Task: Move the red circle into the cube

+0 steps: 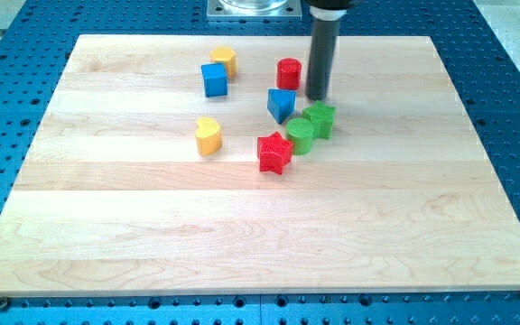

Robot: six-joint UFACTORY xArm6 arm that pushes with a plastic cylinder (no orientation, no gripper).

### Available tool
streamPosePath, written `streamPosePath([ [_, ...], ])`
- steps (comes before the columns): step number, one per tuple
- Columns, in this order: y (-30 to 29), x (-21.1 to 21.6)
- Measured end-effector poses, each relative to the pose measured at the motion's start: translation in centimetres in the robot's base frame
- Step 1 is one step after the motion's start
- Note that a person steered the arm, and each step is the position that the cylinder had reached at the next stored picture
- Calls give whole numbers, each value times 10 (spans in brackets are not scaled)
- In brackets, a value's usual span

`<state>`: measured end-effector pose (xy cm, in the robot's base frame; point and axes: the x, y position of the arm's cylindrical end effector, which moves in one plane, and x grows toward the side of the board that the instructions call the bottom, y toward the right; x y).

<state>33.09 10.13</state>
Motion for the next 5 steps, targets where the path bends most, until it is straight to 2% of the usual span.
streamPosePath([
  [2,3,-41],
  [3,3,-86],
  [4,-21,-106],
  [5,-42,-71],
])
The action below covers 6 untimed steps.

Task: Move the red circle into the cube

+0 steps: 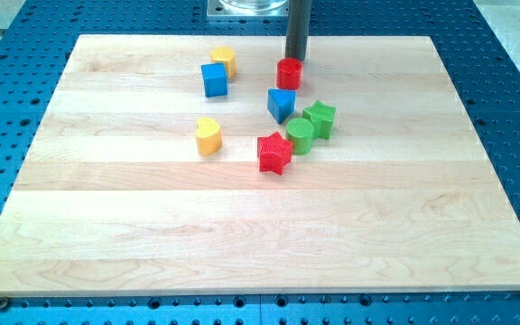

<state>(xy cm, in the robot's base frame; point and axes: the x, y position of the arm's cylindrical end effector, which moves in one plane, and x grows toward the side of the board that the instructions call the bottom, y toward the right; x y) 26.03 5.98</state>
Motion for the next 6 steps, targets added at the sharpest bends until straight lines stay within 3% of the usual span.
streamPosePath([
  [1,14,29],
  [4,32,50],
  [6,-58,43],
])
